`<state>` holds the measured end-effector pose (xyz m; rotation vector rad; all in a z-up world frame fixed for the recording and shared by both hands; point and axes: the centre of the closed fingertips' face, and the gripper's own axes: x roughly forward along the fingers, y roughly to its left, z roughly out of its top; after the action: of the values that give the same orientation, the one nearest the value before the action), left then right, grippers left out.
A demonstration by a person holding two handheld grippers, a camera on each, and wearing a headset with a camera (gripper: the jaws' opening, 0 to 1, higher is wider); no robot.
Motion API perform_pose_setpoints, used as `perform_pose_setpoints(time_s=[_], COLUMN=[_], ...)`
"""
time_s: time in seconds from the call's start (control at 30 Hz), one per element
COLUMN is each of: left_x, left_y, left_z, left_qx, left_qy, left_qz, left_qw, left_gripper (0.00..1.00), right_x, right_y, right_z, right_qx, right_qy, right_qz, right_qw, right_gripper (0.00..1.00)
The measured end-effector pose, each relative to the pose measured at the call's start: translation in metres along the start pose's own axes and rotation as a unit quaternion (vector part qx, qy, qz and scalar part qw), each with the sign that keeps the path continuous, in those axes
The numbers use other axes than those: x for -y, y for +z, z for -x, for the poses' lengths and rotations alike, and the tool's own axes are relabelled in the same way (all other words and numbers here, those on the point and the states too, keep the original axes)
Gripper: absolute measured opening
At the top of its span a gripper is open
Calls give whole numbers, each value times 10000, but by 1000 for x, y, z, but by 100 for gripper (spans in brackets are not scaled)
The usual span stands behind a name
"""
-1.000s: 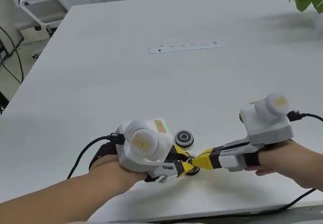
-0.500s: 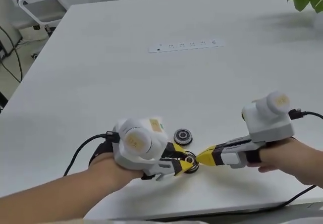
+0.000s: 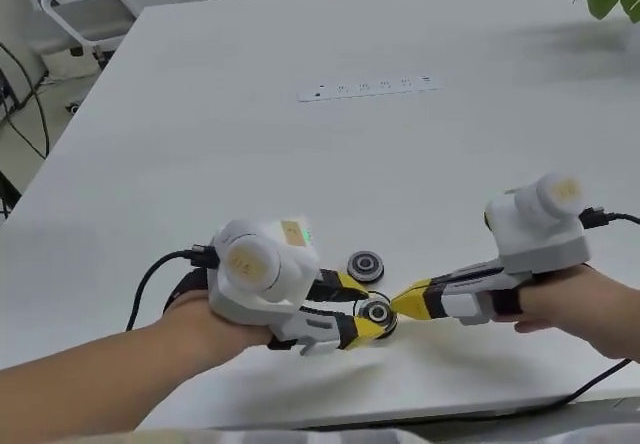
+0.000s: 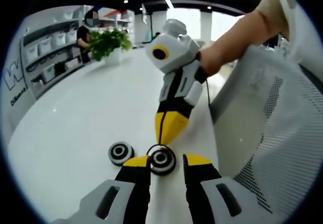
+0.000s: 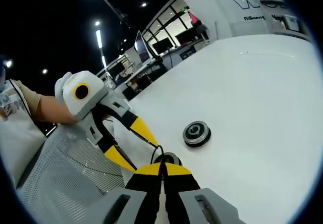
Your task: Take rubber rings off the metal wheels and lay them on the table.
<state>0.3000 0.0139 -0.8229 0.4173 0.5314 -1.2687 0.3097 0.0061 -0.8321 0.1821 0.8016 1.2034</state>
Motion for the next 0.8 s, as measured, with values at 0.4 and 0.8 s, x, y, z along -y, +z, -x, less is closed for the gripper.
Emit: perform_pose_setpoints(time_s=[0.4, 0.8], left_x=[-3, -8], left_y=[7, 6], left_z=[32, 60], left_qx=[215, 481], left_qy=[157, 415], left_qz=[21, 292], left_qw=[9996, 9976], left_gripper=[44, 60], right_x=[-9, -15], right_y=[16, 22], right_z=[6, 9], right_qx=[252, 308], right_qy=[73, 95], right_qz=[51, 206], right_qw=[9996, 9993], right_gripper=[0, 0])
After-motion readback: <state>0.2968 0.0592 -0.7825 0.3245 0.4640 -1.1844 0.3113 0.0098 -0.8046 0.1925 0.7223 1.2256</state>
